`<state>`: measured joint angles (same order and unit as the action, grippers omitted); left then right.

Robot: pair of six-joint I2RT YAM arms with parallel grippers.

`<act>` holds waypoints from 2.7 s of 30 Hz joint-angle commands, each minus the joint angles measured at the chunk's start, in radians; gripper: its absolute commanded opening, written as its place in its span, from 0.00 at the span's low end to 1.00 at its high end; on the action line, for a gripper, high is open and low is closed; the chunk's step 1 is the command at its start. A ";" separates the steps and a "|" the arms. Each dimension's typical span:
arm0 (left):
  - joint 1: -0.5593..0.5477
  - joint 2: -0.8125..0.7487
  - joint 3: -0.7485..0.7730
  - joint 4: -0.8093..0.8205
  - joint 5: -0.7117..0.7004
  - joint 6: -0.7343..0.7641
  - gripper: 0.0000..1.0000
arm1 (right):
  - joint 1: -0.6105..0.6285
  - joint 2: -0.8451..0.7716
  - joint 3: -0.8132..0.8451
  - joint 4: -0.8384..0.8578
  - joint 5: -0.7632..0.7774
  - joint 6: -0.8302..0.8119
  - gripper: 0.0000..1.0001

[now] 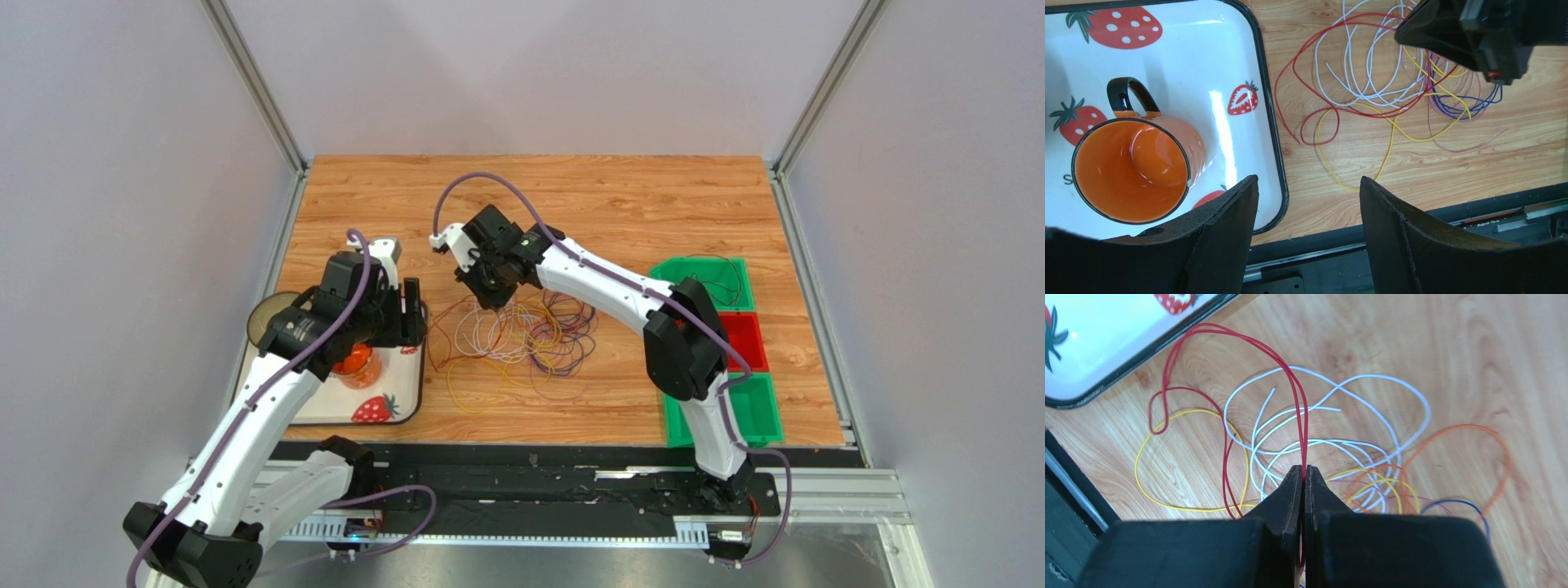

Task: Untangle the cables
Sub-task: Pick up the cable from the cable, then place the cable in the bin.

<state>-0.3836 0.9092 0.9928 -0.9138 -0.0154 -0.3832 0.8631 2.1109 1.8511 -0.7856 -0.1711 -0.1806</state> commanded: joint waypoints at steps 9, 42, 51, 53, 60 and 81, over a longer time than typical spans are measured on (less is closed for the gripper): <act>0.006 -0.038 -0.003 0.035 0.032 0.020 0.70 | -0.021 -0.124 0.027 0.025 0.269 0.113 0.00; 0.006 -0.067 -0.011 0.052 0.081 0.030 0.70 | -0.495 -0.712 -0.342 0.019 0.709 0.398 0.00; 0.006 -0.056 -0.013 0.053 0.098 0.035 0.70 | -0.656 -0.845 -0.492 -0.082 0.750 0.605 0.00; 0.006 -0.055 -0.013 0.055 0.100 0.035 0.70 | -0.687 -0.855 -0.498 -0.119 0.717 0.630 0.00; 0.006 -0.053 -0.013 0.053 0.100 0.035 0.70 | -0.748 -0.813 -0.484 -0.293 0.697 0.765 0.00; 0.006 -0.055 -0.013 0.047 0.083 0.030 0.70 | -0.888 -0.543 -0.405 -0.353 0.518 0.915 0.00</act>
<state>-0.3836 0.8570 0.9771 -0.8856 0.0711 -0.3645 0.0029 1.5417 1.3830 -1.1408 0.3779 0.6987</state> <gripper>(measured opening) 0.700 0.011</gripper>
